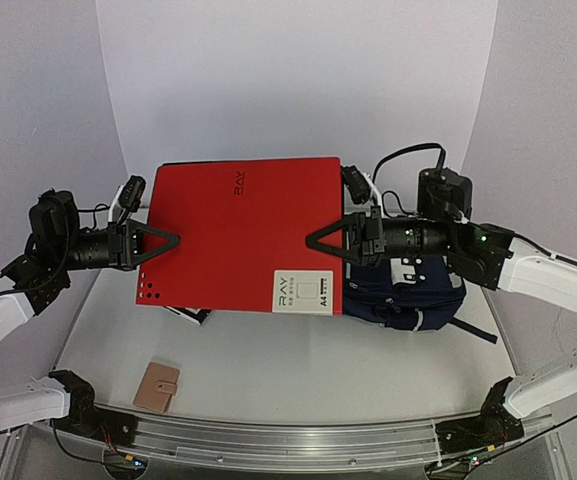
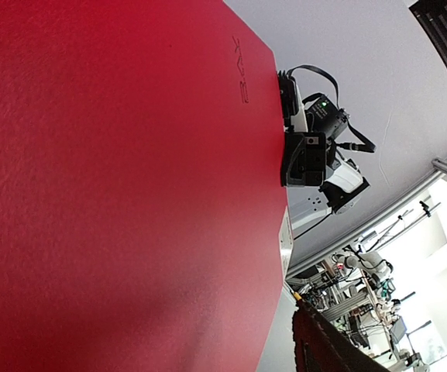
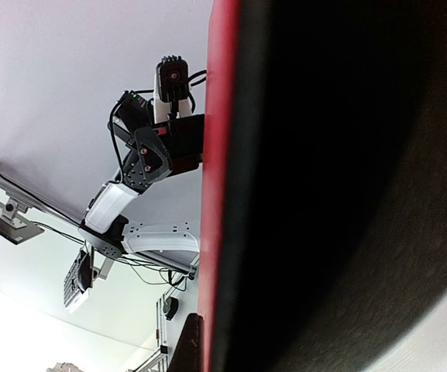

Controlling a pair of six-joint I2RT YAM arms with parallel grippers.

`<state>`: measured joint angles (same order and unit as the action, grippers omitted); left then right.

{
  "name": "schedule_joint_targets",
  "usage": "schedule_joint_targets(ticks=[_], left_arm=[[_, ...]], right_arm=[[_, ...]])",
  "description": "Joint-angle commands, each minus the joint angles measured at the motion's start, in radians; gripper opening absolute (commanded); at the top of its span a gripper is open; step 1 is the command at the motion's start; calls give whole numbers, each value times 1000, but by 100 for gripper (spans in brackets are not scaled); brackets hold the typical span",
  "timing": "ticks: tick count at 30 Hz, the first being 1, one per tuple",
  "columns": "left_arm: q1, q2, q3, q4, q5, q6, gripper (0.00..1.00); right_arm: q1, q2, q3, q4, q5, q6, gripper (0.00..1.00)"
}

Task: Pack the student bag
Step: Pick up the files from the center of the board.

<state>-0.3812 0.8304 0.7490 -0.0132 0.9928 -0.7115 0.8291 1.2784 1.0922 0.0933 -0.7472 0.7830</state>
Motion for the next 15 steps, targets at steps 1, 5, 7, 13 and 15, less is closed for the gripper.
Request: schedule_joint_targets(ticks=[1,5,7,13,15], left_arm=[[12,-35,33,-37,12,22,65],[16,-36,36,-47,7,25,50],[17,-38,32,-47,7,22,46],[23,-42,28,-50,8,19,39],[24,-44,27,-51,5,17,27]], right_arm=[[-11,-56,-1,111,-12,-2,0],[-12,-58,-7,111,-31,-5,0],[-12,-57,-9,109,-44,-10,0],[-12,-64,-23,91,-70,-36,0],[-12,-66,-28,82,-68,-41,0]])
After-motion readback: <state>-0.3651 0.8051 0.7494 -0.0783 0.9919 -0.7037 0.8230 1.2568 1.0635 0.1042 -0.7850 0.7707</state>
